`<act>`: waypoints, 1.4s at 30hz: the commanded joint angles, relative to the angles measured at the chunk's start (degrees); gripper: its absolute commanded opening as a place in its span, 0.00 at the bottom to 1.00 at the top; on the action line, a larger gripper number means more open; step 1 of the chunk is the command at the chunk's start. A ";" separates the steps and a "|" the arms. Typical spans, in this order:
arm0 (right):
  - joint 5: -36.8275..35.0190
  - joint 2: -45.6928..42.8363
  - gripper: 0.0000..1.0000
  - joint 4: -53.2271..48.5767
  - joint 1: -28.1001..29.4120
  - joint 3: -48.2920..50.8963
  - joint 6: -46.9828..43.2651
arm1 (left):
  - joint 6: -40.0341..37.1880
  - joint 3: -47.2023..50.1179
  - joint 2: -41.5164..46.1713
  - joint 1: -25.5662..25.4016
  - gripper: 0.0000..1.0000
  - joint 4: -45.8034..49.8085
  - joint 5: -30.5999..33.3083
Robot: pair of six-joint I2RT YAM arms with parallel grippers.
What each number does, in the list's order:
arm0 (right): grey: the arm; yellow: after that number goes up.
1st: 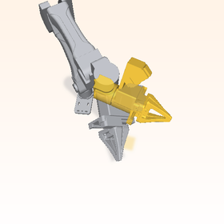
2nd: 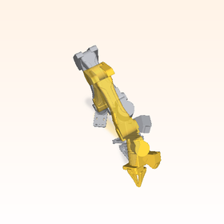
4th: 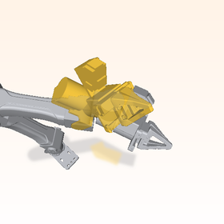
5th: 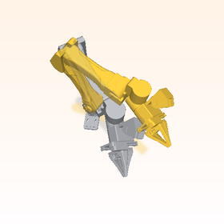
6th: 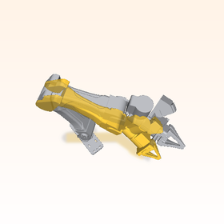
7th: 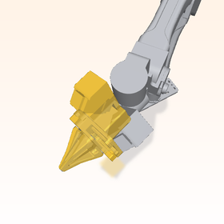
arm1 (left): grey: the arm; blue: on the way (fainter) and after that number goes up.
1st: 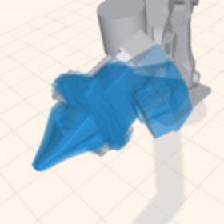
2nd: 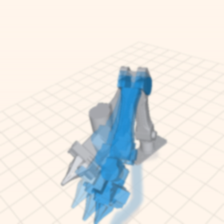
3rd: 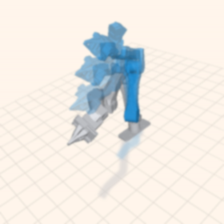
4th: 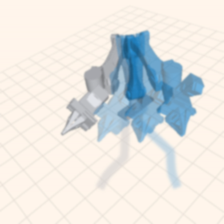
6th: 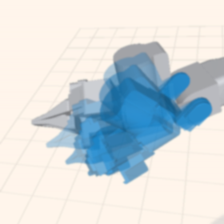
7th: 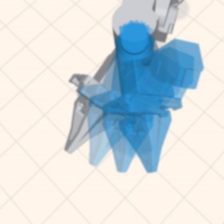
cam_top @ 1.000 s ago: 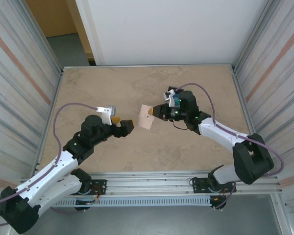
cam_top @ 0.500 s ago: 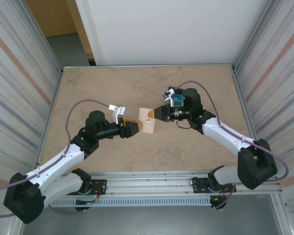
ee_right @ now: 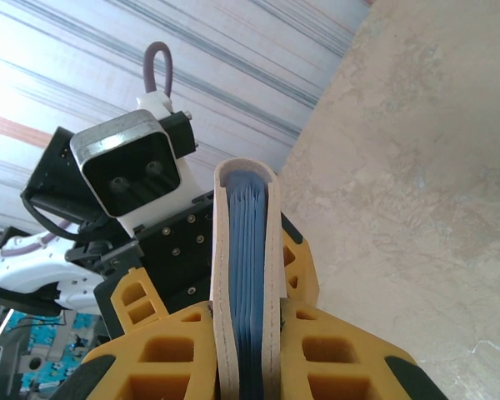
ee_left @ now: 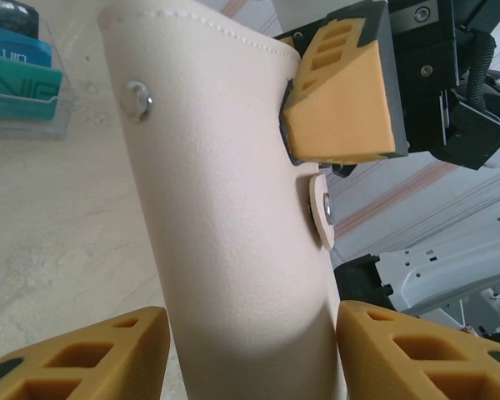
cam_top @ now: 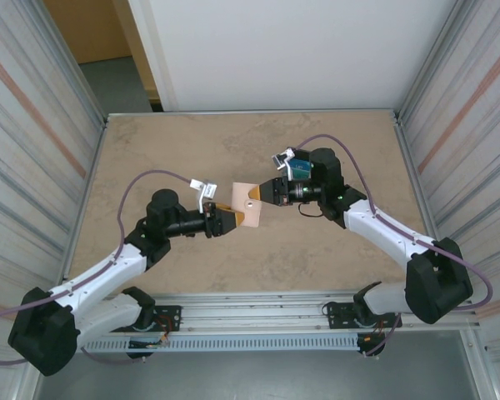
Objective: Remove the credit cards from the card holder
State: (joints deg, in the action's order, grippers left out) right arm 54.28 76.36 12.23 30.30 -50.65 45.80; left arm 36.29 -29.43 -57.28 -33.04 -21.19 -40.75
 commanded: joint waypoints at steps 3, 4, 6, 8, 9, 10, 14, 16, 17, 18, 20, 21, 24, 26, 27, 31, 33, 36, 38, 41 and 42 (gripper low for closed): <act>1.77 -1.47 0.03 3.22 0.50 -2.04 0.10 | 0.46 1.44 0.95 0.40 0.52 -2.84 -2.31; 1.74 -1.38 0.03 3.49 0.67 -2.05 0.08 | 0.45 1.56 1.02 0.38 0.48 -3.14 -2.40; 1.71 -1.22 0.03 3.55 1.06 -2.04 0.01 | 0.44 1.59 1.03 0.38 0.42 -3.54 -2.67; 1.37 -0.93 0.03 2.47 1.58 -2.39 -0.93 | 0.45 1.57 1.09 0.38 0.36 -3.60 -2.41; 0.99 -0.89 0.04 1.47 1.75 -2.64 -1.74 | 0.41 1.57 1.08 0.41 0.33 -3.58 -2.32; 0.28 -0.86 0.04 -0.30 2.02 -2.97 -2.76 | 0.28 1.57 1.15 0.43 0.30 -3.49 -2.08; -4.39 -1.05 0.14 -8.64 2.98 -4.80 -7.56 | -0.78 1.73 2.03 0.35 0.22 -1.78 0.22; -9.07 -1.41 0.29 -14.12 3.60 -6.16 -10.12 | -1.95 1.70 2.71 0.39 0.19 -0.12 1.86; -11.80 -1.50 0.38 -16.77 4.06 -7.13 -11.20 | -2.72 1.64 3.09 0.43 0.17 0.94 2.95; -14.44 -1.64 0.47 -19.08 4.35 -7.79 -11.71 | -3.46 1.61 3.50 0.40 0.16 1.88 4.04; -20.97 -2.00 0.51 -23.22 4.99 -9.18 -11.64 | -5.15 1.91 4.66 0.21 0.12 4.04 8.26; -24.40 -2.05 0.54 -24.96 5.31 -9.70 -11.13 | -5.77 2.09 5.36 0.12 0.10 4.73 10.27; -33.00 -2.71 0.56 -28.44 7.03 -10.70 -10.06 | -7.99 2.87 6.77 -0.32 0.07 5.98 16.87; -38.80 -3.34 0.56 -30.49 9.26 -11.62 -9.78 | -8.59 3.36 7.00 -0.37 0.06 5.60 20.37; -40.89 -3.46 0.55 -31.22 10.27 -12.19 -9.64 | -8.82 3.57 6.92 -0.39 0.06 5.58 21.67; -47.63 -3.16 0.52 -33.55 14.60 -14.60 -8.26 | -9.80 3.08 5.49 -0.39 0.06 5.66 24.80; -50.29 -2.00 0.50 -34.50 16.43 -15.88 -7.43 | -10.01 2.74 4.30 -0.37 0.06 5.31 25.02; -52.93 0.55 0.46 -35.67 18.52 -18.15 -6.74 | -9.92 2.14 2.37 -0.40 0.06 4.48 24.48; -53.63 2.25 0.45 -35.74 19.49 -19.55 -6.65 | -9.61 1.98 1.40 -0.41 0.06 3.78 24.11; -53.50 4.76 0.45 -35.02 20.40 -21.41 -6.60 | -9.11 1.94 0.22 -0.39 0.05 2.56 23.77; -53.50 5.65 0.44 -35.02 20.49 -22.09 -6.61 | -9.05 1.88 -0.08 -0.36 0.05 2.33 23.55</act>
State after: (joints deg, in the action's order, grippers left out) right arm 3.42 80.01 -21.52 50.17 -70.52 38.35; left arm 28.25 -26.11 -57.12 -33.10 -15.11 -17.67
